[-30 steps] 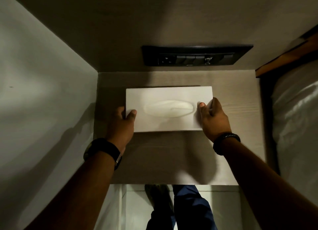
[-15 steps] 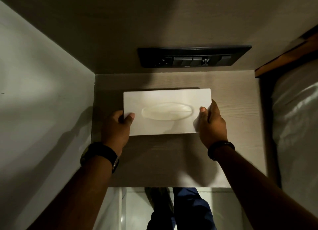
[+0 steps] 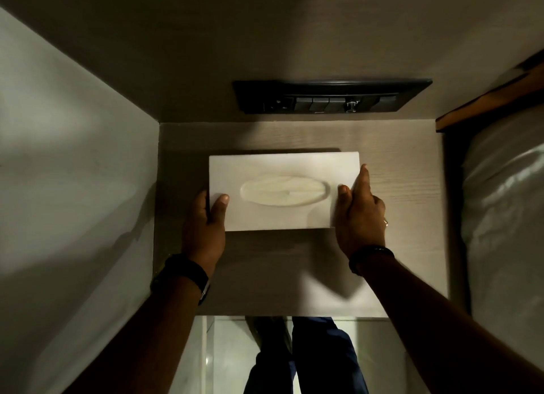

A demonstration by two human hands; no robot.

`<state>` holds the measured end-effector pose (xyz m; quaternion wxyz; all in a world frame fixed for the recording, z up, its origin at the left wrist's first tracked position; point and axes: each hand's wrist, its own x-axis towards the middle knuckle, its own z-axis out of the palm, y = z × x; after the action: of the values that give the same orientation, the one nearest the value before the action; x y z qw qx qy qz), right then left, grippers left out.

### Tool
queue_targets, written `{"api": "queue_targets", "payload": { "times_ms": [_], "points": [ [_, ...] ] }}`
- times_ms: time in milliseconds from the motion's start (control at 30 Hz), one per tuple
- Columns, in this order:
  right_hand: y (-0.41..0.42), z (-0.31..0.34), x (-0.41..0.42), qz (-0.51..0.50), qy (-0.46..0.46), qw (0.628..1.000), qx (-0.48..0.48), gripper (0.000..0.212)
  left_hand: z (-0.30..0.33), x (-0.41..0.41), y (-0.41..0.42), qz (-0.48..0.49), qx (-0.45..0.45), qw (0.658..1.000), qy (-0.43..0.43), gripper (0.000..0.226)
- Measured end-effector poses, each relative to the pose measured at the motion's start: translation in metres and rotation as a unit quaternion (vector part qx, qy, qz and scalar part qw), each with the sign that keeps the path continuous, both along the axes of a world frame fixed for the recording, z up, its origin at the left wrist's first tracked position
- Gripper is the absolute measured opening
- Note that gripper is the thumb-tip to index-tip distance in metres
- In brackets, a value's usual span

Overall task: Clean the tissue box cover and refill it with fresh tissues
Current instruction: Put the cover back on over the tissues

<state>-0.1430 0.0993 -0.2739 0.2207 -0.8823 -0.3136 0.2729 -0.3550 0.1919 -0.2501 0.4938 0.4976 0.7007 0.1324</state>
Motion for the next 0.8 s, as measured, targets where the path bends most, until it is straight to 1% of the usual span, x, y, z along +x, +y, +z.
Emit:
{"api": "queue_targets", "payload": {
  "times_ms": [33, 133, 167, 233, 300, 400, 433, 500, 600, 800],
  "points": [
    [0.000, 0.001, 0.001, 0.017, -0.013, 1.000, -0.006, 0.062, 0.001, 0.000, 0.000, 0.012, -0.021, 1.000, -0.011, 0.042],
    [0.002, 0.001, 0.011, 0.103, -0.113, 0.988, 0.008, 0.064, 0.005, -0.003, 0.002, 0.031, -0.067, 0.997, -0.035, 0.043],
    [0.004, -0.001, 0.014, 0.125, -0.124, 0.984, 0.025, 0.063, 0.005, -0.005, 0.003, 0.027, -0.073, 0.996, -0.043, 0.042],
    [0.007, -0.006, 0.017, 0.140, -0.090, 0.984, 0.064, 0.062, 0.007, -0.009, 0.004, 0.024, -0.080, 0.995, -0.062, 0.042],
    [0.007, -0.007, 0.014, 0.116, -0.031, 0.988, 0.096, 0.063, 0.006, -0.011, 0.006, 0.034, -0.084, 0.992, -0.083, 0.041],
    [0.009, 0.000, 0.004, -0.004, 0.056, 0.994, 0.097, 0.063, 0.002, -0.009, 0.007, 0.054, -0.081, 0.992, -0.074, 0.018],
    [0.010, 0.003, 0.002, -0.036, 0.062, 0.992, 0.103, 0.061, 0.001, -0.008, 0.007, 0.060, -0.076, 0.993, -0.067, 0.013],
    [0.010, 0.004, 0.003, -0.052, 0.044, 0.988, 0.138, 0.049, 0.001, -0.008, 0.008, 0.072, -0.074, 0.993, -0.061, 0.015],
    [0.012, 0.006, 0.003, -0.061, 0.053, 0.983, 0.162, 0.033, 0.006, -0.010, 0.013, 0.106, -0.078, 0.986, -0.098, 0.010],
    [0.015, 0.005, -0.001, -0.065, 0.060, 0.988, 0.124, 0.027, 0.009, -0.007, 0.016, 0.103, -0.075, 0.987, -0.093, 0.010]
  ]
}}
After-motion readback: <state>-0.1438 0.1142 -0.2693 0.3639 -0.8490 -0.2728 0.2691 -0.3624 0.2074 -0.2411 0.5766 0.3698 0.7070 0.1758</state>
